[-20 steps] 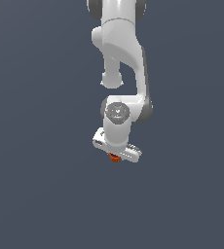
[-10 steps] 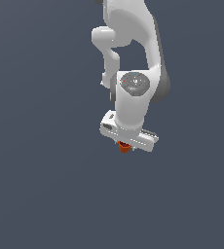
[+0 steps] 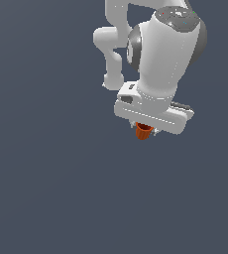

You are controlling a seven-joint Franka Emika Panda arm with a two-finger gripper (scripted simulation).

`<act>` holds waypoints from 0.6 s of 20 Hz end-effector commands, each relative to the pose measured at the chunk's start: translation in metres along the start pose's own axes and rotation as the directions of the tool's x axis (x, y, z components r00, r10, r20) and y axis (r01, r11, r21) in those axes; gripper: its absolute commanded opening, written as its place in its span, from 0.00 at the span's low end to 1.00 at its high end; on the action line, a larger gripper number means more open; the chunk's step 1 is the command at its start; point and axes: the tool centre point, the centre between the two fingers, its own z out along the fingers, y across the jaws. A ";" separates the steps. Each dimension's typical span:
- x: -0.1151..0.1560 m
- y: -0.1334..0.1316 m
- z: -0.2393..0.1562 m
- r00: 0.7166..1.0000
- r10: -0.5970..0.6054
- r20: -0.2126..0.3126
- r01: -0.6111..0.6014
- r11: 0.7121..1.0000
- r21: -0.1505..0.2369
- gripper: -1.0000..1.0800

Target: Pick up the object and move it to a goal position.

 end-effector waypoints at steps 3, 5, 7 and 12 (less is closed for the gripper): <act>-0.010 -0.017 -0.051 1.000 0.000 0.000 0.000 1.000 0.000 0.00; -0.014 -0.025 -0.072 1.000 0.000 0.000 0.000 1.000 0.000 0.00; -0.018 -0.032 -0.092 1.000 0.000 0.000 0.000 1.000 0.000 0.00; -0.025 -0.049 -0.136 1.000 0.000 0.000 0.000 1.000 0.000 0.00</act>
